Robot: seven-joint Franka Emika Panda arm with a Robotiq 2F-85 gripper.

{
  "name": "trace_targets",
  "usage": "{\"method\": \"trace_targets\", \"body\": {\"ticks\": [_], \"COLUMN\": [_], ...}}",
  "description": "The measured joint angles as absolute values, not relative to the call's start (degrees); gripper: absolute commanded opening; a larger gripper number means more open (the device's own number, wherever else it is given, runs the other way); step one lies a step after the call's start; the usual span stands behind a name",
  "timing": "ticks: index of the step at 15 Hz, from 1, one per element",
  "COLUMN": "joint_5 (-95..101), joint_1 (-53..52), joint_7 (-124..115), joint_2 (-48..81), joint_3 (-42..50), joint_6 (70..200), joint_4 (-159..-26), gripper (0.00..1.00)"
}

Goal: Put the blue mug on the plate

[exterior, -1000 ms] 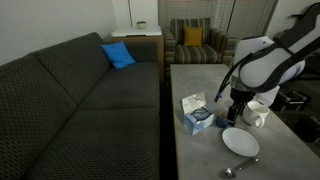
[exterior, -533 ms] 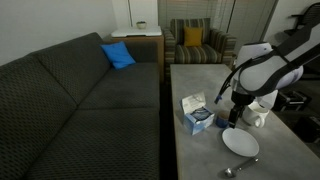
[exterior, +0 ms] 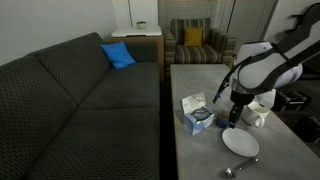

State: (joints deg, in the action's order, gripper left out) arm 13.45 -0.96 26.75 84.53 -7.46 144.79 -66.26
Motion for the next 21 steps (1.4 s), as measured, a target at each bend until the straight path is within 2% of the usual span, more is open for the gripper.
{"method": "trace_targets", "body": {"ticks": [3, 8, 9, 10, 11, 15, 17, 21], "joint_5": [13.4, 13.4, 13.4, 13.4, 13.4, 13.4, 13.4, 13.4], "joint_1": [-1.0, -0.9, -0.8, -0.8, -0.8, -0.7, -0.7, -0.7], "joint_7": [26.8, 27.0, 27.0, 27.0, 27.0, 27.0, 27.1, 27.1], "joint_2": [84.5, 84.5, 84.5, 84.5, 84.5, 84.5, 84.5, 84.5], "joint_3": [-7.5, -7.5, -7.5, -7.5, -7.5, -7.5, -7.5, -7.5], "joint_6": [144.5, 144.5, 144.5, 144.5, 144.6, 144.6, 144.6, 144.6], "joint_4": [-66.3, -66.4, -66.4, -66.4, -66.4, -66.5, -66.5, -66.5], "gripper": [0.85, 0.53, 0.52, 0.46, 0.49, 0.47, 0.42, 0.39]}}
